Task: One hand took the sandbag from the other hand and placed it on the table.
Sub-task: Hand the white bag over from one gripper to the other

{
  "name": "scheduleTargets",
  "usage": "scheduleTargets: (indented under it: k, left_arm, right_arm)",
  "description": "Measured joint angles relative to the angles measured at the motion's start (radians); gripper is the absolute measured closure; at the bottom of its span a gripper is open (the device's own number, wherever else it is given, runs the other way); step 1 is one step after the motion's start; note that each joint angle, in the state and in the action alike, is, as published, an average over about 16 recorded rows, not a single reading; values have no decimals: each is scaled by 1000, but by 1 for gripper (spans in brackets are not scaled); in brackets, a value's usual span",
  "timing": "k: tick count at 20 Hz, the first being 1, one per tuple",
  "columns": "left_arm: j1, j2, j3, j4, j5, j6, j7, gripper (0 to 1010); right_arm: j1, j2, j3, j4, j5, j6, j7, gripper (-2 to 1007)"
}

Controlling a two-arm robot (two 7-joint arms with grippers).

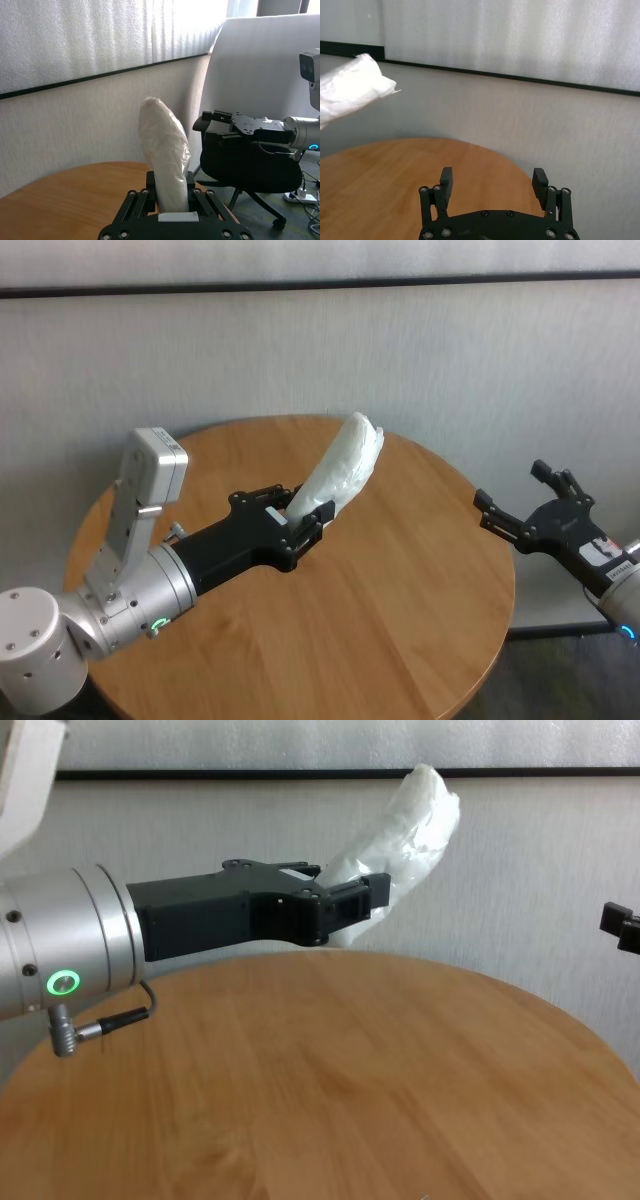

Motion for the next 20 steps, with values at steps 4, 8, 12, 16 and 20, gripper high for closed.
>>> scheduleTargets:
  k: [4, 8, 12, 16, 20]
  left_arm:
    - [0, 0, 0, 0, 0, 0, 0, 665]
    - [0, 0, 0, 0, 0, 0, 0, 665]
    - [0, 0, 0, 0, 0, 0, 0, 665]
    - [0, 0, 0, 0, 0, 0, 0, 665]
    - [0, 0, 0, 0, 0, 0, 0, 665]
  right_arm:
    - [-8, -4, 19, -26, 85, 63, 51, 4]
    - [-13, -11, 35, -49, 167, 142, 92, 4]
    - [-15, -18, 50, -68, 246, 222, 123, 4]
    - [-14, -26, 61, -81, 316, 295, 140, 4]
    - [-11, -33, 67, -88, 376, 348, 152, 4]
